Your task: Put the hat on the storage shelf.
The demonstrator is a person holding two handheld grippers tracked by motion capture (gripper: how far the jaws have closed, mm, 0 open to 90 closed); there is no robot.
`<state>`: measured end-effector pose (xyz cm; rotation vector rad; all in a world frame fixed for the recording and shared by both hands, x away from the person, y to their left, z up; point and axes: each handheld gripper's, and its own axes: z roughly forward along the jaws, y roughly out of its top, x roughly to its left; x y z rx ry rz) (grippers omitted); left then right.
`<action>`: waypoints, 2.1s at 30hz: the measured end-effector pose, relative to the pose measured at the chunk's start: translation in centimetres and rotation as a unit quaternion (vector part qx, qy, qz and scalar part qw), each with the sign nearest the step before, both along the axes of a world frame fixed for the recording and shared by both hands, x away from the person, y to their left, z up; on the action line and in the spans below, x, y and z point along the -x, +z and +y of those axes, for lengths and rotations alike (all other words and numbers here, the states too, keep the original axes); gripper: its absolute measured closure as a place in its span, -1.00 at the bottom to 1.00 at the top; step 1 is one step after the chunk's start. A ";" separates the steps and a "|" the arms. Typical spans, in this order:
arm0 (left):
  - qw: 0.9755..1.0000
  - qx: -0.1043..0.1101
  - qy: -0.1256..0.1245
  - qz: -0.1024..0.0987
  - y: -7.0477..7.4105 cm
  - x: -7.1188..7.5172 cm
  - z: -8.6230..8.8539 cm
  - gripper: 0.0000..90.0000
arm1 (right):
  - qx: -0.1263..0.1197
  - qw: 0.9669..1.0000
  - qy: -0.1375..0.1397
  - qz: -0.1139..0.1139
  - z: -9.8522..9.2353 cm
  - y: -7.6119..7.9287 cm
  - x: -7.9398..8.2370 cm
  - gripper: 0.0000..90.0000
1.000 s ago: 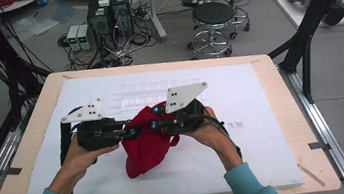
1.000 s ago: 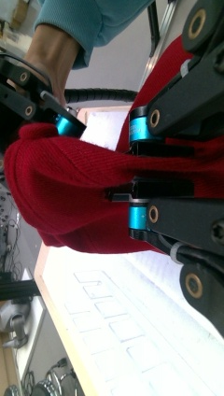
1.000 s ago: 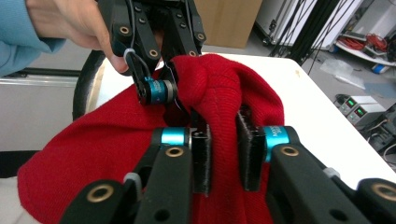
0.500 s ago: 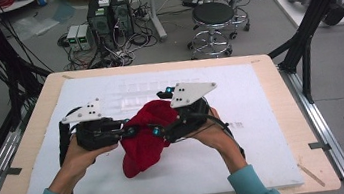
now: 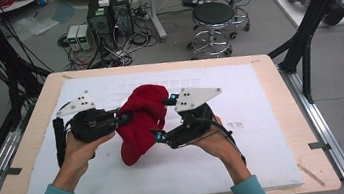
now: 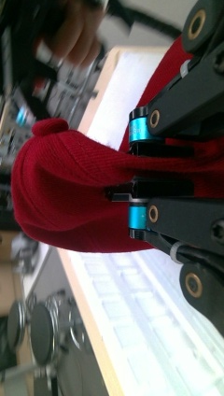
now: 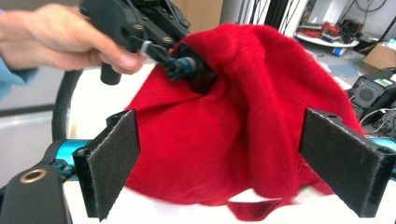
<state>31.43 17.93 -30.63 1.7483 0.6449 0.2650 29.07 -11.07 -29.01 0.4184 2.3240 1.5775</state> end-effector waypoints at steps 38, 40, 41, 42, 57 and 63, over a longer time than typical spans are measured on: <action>0.997 0.018 0.080 -0.004 2.2 -1.4 -3.7 0.88 | -0.024 0.993 -0.040 0.105 2.1 -5.9 0.9 0.02; 0.997 0.017 0.079 -0.005 2.1 -1.4 -3.9 0.88 | -0.027 0.992 -0.045 0.111 2.0 -6.0 0.7 0.16; 0.997 0.017 0.080 -0.005 2.1 -1.4 -3.9 0.88 | -0.031 0.992 -0.048 0.113 2.0 -6.0 0.6 0.23; 0.997 0.018 0.080 -0.007 2.1 -1.4 -4.0 0.88 | -0.032 0.991 -0.054 0.116 2.0 -6.0 0.6 0.29; 0.996 0.016 0.087 -0.019 1.8 -1.2 -3.5 0.81 | -0.035 0.985 -0.071 0.154 1.9 -6.1 0.0 0.90; 0.996 0.020 0.090 -0.002 1.6 -1.5 -3.5 -0.03 | -0.030 0.986 -0.080 0.142 1.9 -6.0 0.2 0.91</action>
